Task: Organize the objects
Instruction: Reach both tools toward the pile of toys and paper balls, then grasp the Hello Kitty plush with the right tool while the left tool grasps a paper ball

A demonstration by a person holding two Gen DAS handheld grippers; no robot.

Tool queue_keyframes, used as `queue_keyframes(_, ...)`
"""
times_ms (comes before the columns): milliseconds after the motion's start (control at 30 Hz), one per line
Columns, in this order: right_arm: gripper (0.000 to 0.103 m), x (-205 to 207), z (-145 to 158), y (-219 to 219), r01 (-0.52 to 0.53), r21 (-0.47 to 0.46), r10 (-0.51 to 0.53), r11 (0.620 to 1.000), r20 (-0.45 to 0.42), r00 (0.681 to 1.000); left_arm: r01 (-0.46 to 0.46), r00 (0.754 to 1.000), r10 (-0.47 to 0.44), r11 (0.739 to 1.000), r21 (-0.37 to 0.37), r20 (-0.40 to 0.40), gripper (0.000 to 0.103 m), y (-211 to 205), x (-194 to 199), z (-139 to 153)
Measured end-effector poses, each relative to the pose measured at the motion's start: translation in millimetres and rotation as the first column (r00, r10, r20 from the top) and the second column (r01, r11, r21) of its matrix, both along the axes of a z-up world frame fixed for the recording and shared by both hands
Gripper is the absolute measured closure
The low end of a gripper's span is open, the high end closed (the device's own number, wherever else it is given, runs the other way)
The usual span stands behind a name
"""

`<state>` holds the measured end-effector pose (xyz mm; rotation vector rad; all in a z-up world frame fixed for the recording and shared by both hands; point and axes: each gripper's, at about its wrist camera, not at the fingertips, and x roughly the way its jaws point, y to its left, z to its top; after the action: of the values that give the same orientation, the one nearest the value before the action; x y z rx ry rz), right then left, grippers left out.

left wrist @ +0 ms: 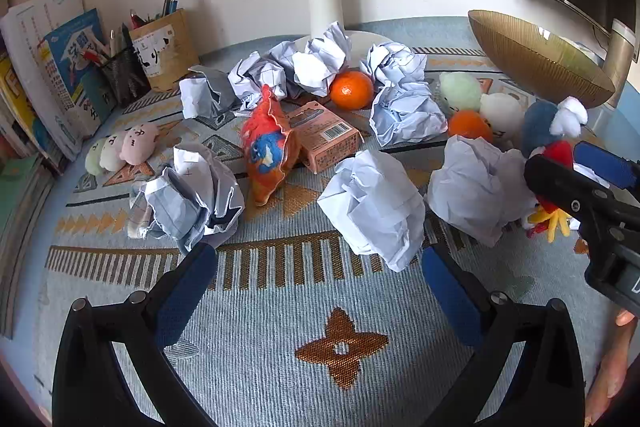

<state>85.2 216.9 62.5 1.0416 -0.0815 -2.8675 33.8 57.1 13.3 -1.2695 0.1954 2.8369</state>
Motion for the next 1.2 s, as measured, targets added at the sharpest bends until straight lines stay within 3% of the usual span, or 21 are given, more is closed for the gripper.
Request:
queue_keyframes(633,0.027,0,0,2,-0.004,-0.013,0.004,1.000,0.008,1.000,0.001,1.000,-0.001,1.000,0.005,-0.002,0.001,0,0,0)
queue_keyframes(700,0.028,0,0,2,-0.004,-0.013,0.004,1.000,0.007,1.000,0.024,1.000,-0.023,0.999,0.035,-0.006,0.001,-2,2,2)
queue_keyframes(767,0.037,1,1,2,-0.009,-0.016,0.010,1.000,0.007,1.000,0.083,0.996,-0.080,0.990,0.116,-0.029,0.001,-8,7,8)
queue_keyframes(833,0.055,1,0,2,-0.020,-0.019,0.020,1.000,0.009,1.000,0.157,0.986,-0.142,0.961,0.226,-0.082,0.001,-19,16,16)
queue_keyframes(900,0.056,0,0,1,-0.025,-0.020,0.025,0.999,0.010,1.000,0.184,0.982,-0.166,0.944,0.274,-0.088,0.001,-22,16,18)
queue_keyframes(967,0.056,-1,0,3,-0.028,-0.035,0.028,0.999,0.013,1.000,0.174,0.985,-0.167,0.943,0.285,-0.048,0.002,-20,8,15)
queue_keyframes(1033,0.057,-2,2,11,-0.027,-0.081,0.029,0.996,0.017,0.999,0.147,0.988,-0.152,0.943,0.297,-0.006,0.008,-18,-4,11)
queue_keyframes(1200,0.060,-6,3,43,-0.015,-0.274,0.027,0.962,0.039,0.999,0.142,0.985,-0.166,0.932,0.333,0.046,0.038,-8,-19,5)
